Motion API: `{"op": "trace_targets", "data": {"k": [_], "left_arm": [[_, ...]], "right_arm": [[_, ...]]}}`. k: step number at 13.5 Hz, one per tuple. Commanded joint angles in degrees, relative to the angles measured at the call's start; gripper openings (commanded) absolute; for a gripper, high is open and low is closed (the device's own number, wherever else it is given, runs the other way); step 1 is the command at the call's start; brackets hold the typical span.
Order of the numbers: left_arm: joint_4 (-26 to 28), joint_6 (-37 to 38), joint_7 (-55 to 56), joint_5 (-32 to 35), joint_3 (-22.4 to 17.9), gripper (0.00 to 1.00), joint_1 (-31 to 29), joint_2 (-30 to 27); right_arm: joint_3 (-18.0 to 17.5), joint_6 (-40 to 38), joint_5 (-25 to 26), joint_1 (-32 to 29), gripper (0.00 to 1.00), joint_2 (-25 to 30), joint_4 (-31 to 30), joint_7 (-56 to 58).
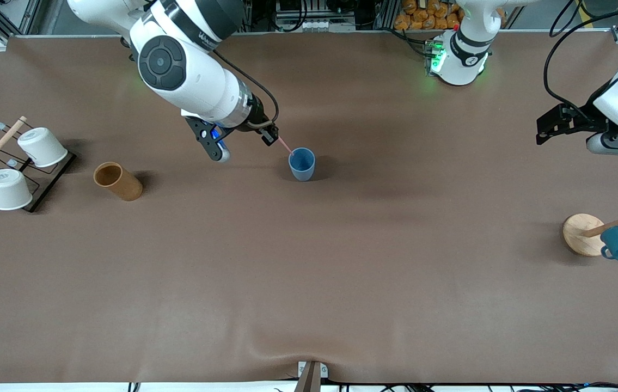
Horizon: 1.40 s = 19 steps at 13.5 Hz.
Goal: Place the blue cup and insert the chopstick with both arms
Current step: 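Carry the chopstick over the blue cup and lower it inside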
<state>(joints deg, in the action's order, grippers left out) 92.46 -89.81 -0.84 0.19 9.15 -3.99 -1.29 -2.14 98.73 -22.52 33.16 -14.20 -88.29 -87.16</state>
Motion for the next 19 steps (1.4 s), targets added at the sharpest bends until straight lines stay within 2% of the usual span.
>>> {"op": "trace_targets", "data": {"k": [1, 7, 16, 17, 18, 19], "left_arm": [[1.14, -0.37, -0.21, 1.05, 0.25, 1.0, -0.32, -1.26], [1.14, -0.28, -0.3, 1.05, 0.25, 1.0, -0.32, -1.17], [1.23, -0.37, -0.21, 1.05, 0.25, 1.0, -0.23, -0.91], [1.23, -0.37, -0.21, 1.05, 0.25, 1.0, -0.23, -0.91], [1.23, -0.37, -0.21, 1.05, 0.34, 1.0, -0.23, -0.91], [1.23, -0.37, -0.21, 1.05, 0.25, 1.0, -0.23, -0.91]], "right_arm": [[0.55, 1.99, -0.94, 1.11, 0.0, 0.49, -1.01, -0.82], [0.55, 5.5, -0.24, 4.71, 0.0, 0.05, -3.91, -1.87], [0.64, 10.7, 4.15, 7.88, 0.0, -1.71, -6.11, -4.51], [0.64, 10.7, 4.24, 7.88, 0.03, -1.71, -6.28, -4.42], [0.64, 10.61, 4.24, 7.88, 0.3, -1.71, -6.55, -4.51], [0.64, 10.52, 4.24, 7.88, 0.63, -1.79, -6.55, -4.51]]}}
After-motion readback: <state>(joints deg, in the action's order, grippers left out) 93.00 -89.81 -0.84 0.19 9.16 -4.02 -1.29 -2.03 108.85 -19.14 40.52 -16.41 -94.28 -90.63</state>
